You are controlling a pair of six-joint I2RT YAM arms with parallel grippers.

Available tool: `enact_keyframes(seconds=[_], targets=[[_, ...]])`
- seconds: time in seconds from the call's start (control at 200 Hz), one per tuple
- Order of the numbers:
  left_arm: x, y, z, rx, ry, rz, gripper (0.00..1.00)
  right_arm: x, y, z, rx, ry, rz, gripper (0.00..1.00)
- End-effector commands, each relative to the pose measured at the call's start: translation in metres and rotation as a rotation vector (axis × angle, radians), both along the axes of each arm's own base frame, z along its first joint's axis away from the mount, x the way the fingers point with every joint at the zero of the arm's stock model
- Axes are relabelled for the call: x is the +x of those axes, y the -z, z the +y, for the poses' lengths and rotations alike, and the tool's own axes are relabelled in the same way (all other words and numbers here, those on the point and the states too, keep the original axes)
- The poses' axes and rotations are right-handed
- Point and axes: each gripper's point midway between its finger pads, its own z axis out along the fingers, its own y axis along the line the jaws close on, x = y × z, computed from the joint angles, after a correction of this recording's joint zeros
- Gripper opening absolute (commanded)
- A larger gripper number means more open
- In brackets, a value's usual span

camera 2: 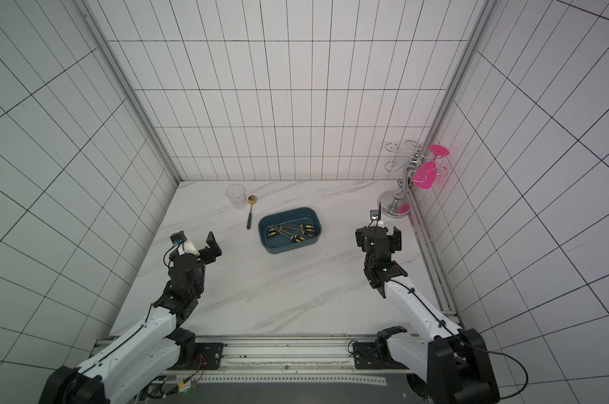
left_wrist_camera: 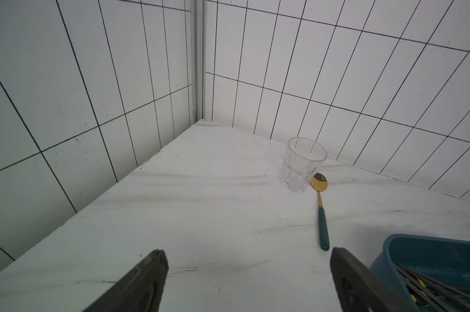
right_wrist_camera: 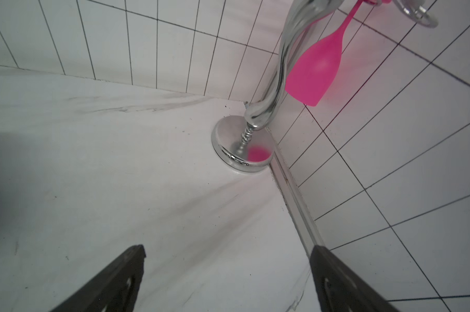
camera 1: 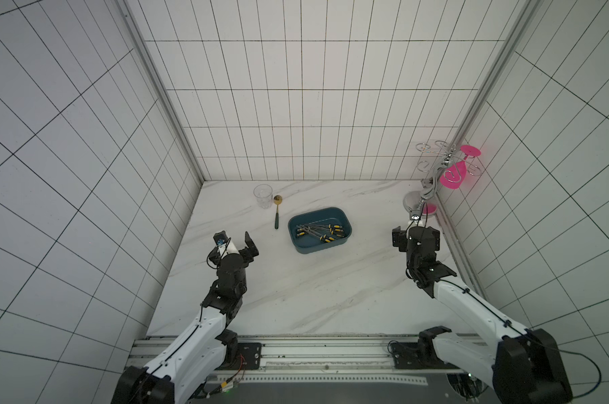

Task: Put the file tool into the storage box
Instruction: Reset both arms

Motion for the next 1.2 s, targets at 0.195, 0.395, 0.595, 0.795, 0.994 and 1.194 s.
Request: enact_keyframes(seconds=[0.195,0.395,0.595,0.795,0.994,1.194], targets=[[0.022,0.014,0.008,0.111,-0.018,-0.033,0.98,0.019,0.015,-0.031,0.093,0.079,-0.167,0.99],[0.043,0.022,0.005,0.127,0.005,-0.017,0.98,0.024,0.016,-0.043,0.073,0.129,-0.178,0.99],[0.060,0.030,0.003,0.147,0.012,0.066,0.98,0.022,0.015,-0.041,0.094,0.095,-0.193,0.99],[0.065,0.031,0.005,0.172,0.015,0.076,0.98,0.026,0.036,-0.036,0.094,0.059,-0.140,0.99],[0.068,0.048,0.017,0.166,0.029,0.002,0.98,0.031,0.058,-0.037,0.104,0.057,-0.106,0.99],[0.089,0.062,0.017,0.117,0.088,0.107,0.98,0.031,0.066,-0.045,0.184,0.035,-0.121,0.99]])
